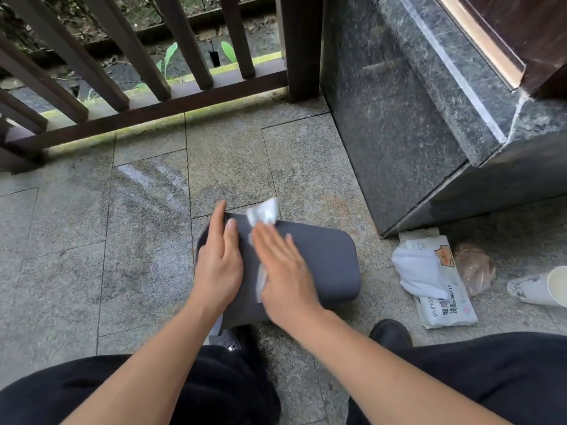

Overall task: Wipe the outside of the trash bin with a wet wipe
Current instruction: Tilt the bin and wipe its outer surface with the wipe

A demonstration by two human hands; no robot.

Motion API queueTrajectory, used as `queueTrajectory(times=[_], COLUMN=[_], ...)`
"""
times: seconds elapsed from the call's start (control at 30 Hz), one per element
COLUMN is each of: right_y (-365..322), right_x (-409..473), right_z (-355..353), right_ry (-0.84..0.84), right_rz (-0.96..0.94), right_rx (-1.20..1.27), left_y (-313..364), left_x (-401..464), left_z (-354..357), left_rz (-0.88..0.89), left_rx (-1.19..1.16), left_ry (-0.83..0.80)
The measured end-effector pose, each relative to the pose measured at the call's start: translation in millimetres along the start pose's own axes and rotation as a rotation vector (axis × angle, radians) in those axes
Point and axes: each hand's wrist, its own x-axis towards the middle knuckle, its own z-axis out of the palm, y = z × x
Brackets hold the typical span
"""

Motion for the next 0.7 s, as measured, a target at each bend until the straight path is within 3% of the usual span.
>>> queueTrajectory(times=[0.17, 0.33, 0.6, 0.7], right_y=[-1, 35, 78, 76], right_x=[-11, -54, -58, -49], right_z=[0, -5, -17, -17], right_ry=[-0.051, -0.049, -0.025, 0.035], right_rz=[-0.131, -0.102, 0.311, 0.399], right_rx=[-0.013, -0.059, -0.251, -0.231], left_y=[2, 6, 13, 12], left_x=[-1, 19, 24, 19], left_z=[-1, -10, -5, -4], left_rz=[-0.043, -0.260, -0.286, -0.304], left_rx=[-0.079, -0.087, -0.041, -0.055], left_ry=[-0.029, 0.069, 0.240, 0.204])
